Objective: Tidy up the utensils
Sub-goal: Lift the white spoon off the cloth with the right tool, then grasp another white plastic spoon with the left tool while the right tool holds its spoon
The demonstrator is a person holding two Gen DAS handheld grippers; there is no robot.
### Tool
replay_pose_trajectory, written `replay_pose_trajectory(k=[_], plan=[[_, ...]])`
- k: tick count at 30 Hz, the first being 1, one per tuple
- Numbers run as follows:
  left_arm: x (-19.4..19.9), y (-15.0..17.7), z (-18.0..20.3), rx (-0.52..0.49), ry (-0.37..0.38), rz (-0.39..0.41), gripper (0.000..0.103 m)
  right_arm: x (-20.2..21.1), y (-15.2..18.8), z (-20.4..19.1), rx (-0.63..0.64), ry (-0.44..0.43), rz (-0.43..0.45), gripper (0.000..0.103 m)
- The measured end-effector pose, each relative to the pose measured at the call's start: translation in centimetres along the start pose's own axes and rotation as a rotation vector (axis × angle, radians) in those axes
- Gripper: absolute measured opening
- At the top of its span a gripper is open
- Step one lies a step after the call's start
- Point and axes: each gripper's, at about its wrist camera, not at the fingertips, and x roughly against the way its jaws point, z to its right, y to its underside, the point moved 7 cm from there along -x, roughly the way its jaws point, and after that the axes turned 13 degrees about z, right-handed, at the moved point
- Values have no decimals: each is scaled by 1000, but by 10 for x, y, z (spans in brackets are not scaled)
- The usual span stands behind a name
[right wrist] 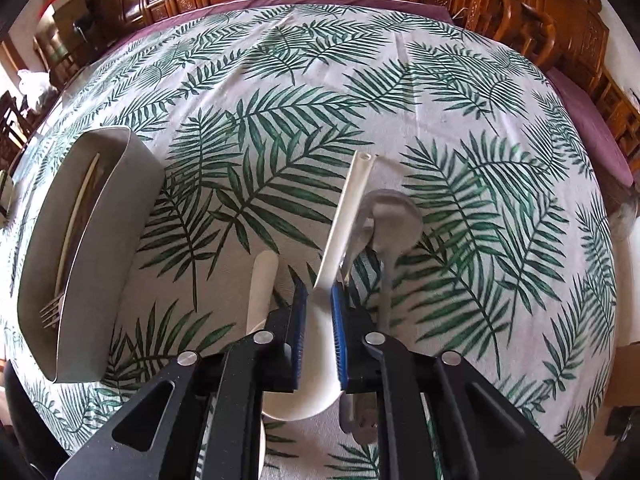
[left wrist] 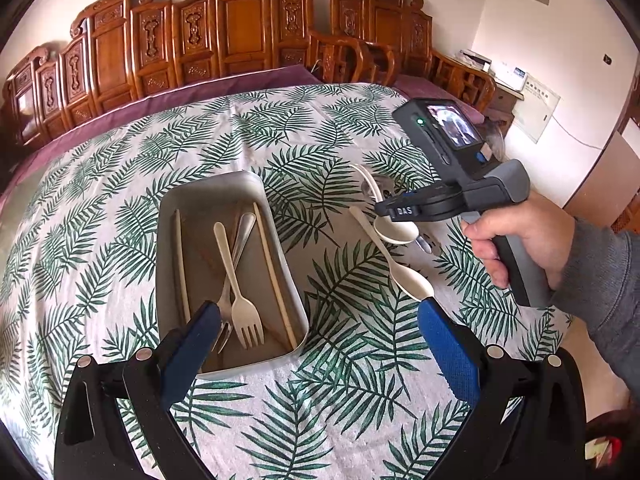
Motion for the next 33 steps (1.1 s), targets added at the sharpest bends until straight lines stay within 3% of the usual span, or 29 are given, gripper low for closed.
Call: replay_pose_trajectory(k=[2,6,8,16,25,33], plan=[[0,0,-1,1,0,-2,95,-5,0,0,-11,-19,-10,26],[-1,0,-3,8,0,-3,95,-8,1,-1,2,-4,-6,26],[-2,0,-4,9,-2,-5,95,-7,2,0,11,14,-3,14],[-5,-1,8,-5,-5,-3,95,30,9,2,-21,-45,65,4],[-22,1,36,-25,-9,-20,95,91,47,25,-95,-81,161,4],[-50,-2,58,-42,-2,-48,93,113,97,46,-153,-80,172,4]])
